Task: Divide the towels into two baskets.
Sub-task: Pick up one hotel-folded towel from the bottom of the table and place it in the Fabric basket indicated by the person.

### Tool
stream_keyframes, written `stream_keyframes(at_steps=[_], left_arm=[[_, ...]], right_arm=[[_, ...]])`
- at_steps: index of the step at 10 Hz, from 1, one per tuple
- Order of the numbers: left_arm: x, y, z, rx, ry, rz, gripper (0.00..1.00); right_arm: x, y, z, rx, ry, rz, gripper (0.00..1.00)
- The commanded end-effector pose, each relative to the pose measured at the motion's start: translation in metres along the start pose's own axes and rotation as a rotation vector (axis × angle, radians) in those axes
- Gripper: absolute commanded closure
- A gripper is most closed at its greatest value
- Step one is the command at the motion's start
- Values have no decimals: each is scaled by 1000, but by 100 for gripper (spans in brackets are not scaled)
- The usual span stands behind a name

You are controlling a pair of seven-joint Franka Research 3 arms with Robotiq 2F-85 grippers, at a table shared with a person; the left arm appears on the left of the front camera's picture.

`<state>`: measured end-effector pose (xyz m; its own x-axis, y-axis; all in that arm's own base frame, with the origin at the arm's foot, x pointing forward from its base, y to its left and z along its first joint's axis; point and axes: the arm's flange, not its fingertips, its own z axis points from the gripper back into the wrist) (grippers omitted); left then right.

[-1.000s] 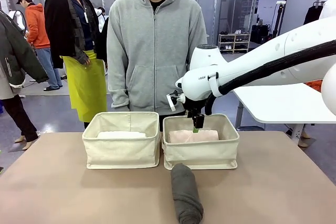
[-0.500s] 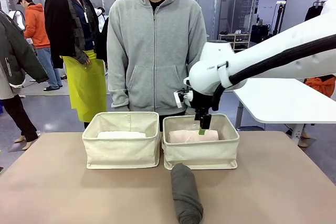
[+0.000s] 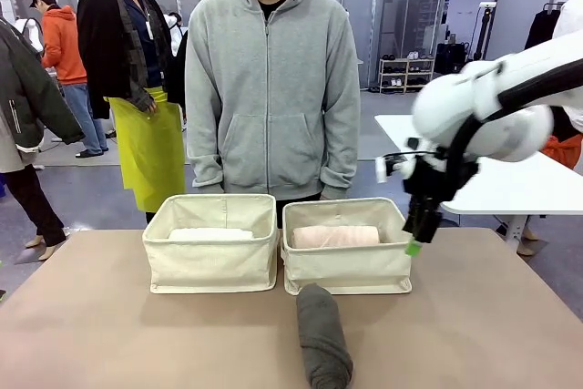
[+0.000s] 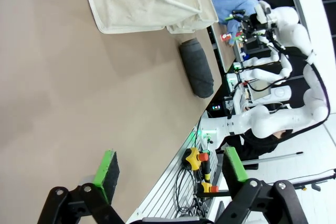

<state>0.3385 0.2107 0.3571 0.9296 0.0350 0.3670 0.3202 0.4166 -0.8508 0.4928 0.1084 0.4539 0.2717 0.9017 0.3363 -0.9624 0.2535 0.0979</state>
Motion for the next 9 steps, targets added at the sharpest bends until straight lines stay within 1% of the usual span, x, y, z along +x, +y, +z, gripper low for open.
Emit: stream_keyframes(at_steps=[1, 2, 3, 5, 6, 7, 9], left_arm=[[0, -3, 2, -2, -12, -4, 0], [0, -3, 2, -2, -12, -4, 0], [0, -3, 2, -2, -12, -4, 0], [0, -3, 2, -2, -12, -4, 0], [0, -3, 2, -2, -12, -4, 0], [0, -3, 2, -2, -12, -4, 0], [0, -3, 2, -2, -12, -4, 0]], right_arm=[[-39, 5, 26, 58, -115, -81, 0], [-68, 4, 38, 150, -130, -168, 0], [-100, 3, 48, 250, -210, -240, 0], [-176, 7, 61, 417, -351, -374, 0], [-223, 12, 62, 451, -521, -439, 0], [-268, 17, 61, 459, -666, -510, 0], [-354, 24, 45, 479, -910, -686, 0]])
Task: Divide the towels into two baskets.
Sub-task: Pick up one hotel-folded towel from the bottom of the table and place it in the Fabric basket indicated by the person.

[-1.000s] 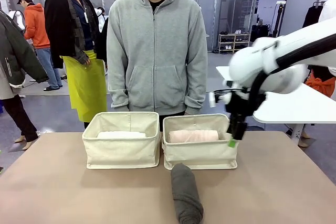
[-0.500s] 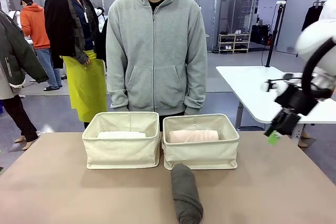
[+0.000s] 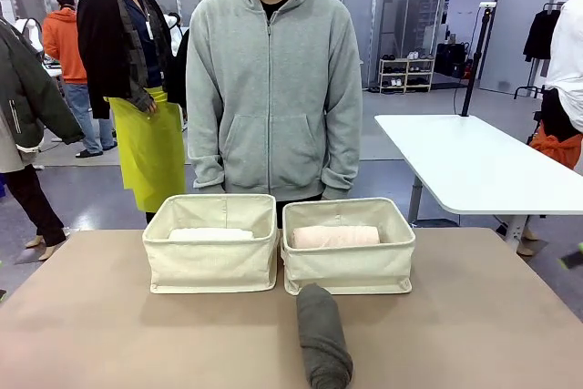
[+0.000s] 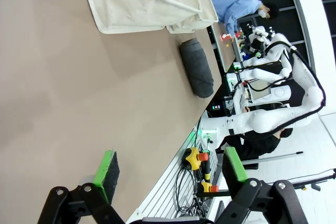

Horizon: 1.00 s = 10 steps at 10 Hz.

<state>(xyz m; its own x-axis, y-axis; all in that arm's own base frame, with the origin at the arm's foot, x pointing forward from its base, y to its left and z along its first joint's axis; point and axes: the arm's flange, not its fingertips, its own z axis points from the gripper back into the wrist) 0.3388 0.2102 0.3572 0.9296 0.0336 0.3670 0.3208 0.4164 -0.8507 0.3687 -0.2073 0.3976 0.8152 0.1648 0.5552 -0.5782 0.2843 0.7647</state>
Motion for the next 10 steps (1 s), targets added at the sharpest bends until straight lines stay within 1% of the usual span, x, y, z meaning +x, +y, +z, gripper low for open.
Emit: stream_keyframes(at_steps=[1, 2, 3, 4, 5, 6, 10], left_arm=[[-1, -3, 3, -1, -14, -3, 0], [-1, -3, 3, -1, -14, -3, 0], [-1, -3, 3, -1, -14, -3, 0], [-1, -3, 3, -1, -14, -3, 0], [-1, -3, 3, -1, -14, -3, 0], [-1, -3, 3, -1, -14, -3, 0], [-1, -3, 3, -1, -14, -3, 0]], right_arm=[[-38, -35, 25, 52, -291, -60, 0], [-57, -45, 32, 55, -356, -105, 0], [-68, -53, 34, 72, -398, -130, 0], [-71, -59, 33, 78, -402, -146, 0], [-66, -68, 29, 71, -394, -169, 0], [-84, -60, 42, 52, -390, -186, 0], [-84, -60, 42, 52, -390, -186, 0]])
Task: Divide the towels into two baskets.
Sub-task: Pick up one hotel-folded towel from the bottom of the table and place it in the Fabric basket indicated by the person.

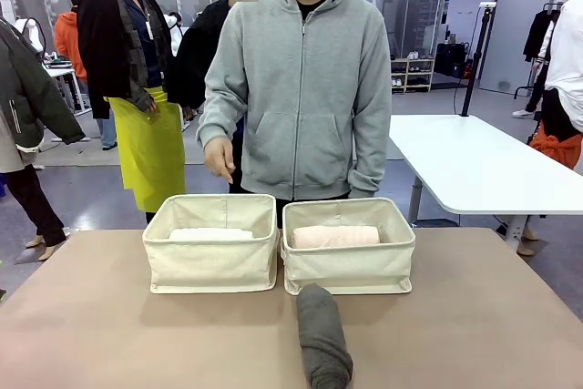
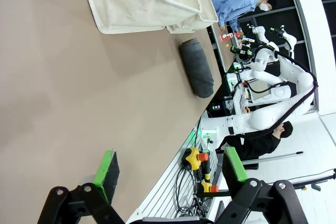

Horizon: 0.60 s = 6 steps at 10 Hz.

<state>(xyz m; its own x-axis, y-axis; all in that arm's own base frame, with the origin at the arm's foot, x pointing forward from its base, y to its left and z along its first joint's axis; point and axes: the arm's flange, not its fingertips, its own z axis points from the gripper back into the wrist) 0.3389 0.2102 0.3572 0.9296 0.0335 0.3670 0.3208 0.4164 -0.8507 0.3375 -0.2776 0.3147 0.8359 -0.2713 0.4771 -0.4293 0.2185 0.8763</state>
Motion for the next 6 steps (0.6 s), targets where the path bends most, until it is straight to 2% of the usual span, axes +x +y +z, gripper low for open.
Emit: stream_keyframes(at_steps=[1, 6], left_arm=[[-1, -3, 3, -1, -14, -3, 0], [-1, -3, 3, -1, -14, -3, 0]], right_arm=[[-1, 6, 2, -6, 15, 5, 0], [-1, 6, 2, -6, 15, 5, 0]])
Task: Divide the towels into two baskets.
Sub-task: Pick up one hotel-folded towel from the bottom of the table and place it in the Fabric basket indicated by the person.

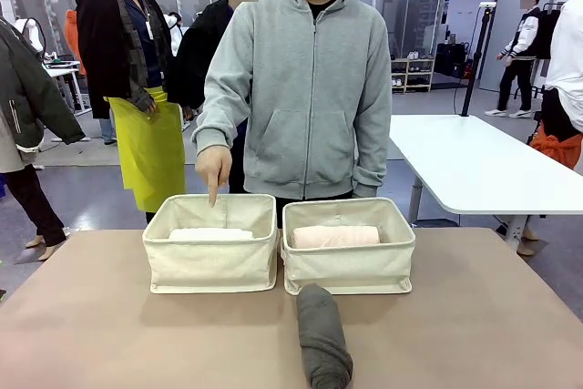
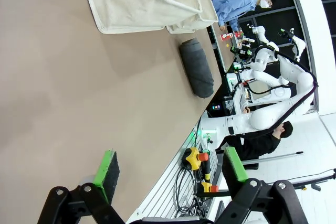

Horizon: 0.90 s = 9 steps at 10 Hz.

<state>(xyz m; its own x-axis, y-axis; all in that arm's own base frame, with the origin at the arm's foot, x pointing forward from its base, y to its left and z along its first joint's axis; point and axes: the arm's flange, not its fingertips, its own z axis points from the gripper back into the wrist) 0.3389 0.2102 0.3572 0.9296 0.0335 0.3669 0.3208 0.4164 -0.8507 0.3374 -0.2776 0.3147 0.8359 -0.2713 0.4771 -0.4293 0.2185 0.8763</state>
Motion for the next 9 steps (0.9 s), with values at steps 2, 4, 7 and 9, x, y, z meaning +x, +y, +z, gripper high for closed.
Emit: stream_keyframes(at_steps=[2, 4, 7, 9], left_arm=[[-1, -3, 3, -1, -14, -3, 0], [-1, -3, 3, -1, -14, -3, 0], [-1, -3, 3, -1, -14, -3, 0], [-1, -3, 3, -1, -14, -3, 0]], right_arm=[[0, 0, 0, 0, 0, 0, 0], [5, 15, -45, -81, 83, -38, 0], [1, 41, -165, -247, 219, -72, 0], [-3, 55, -226, -334, 253, -101, 0]])
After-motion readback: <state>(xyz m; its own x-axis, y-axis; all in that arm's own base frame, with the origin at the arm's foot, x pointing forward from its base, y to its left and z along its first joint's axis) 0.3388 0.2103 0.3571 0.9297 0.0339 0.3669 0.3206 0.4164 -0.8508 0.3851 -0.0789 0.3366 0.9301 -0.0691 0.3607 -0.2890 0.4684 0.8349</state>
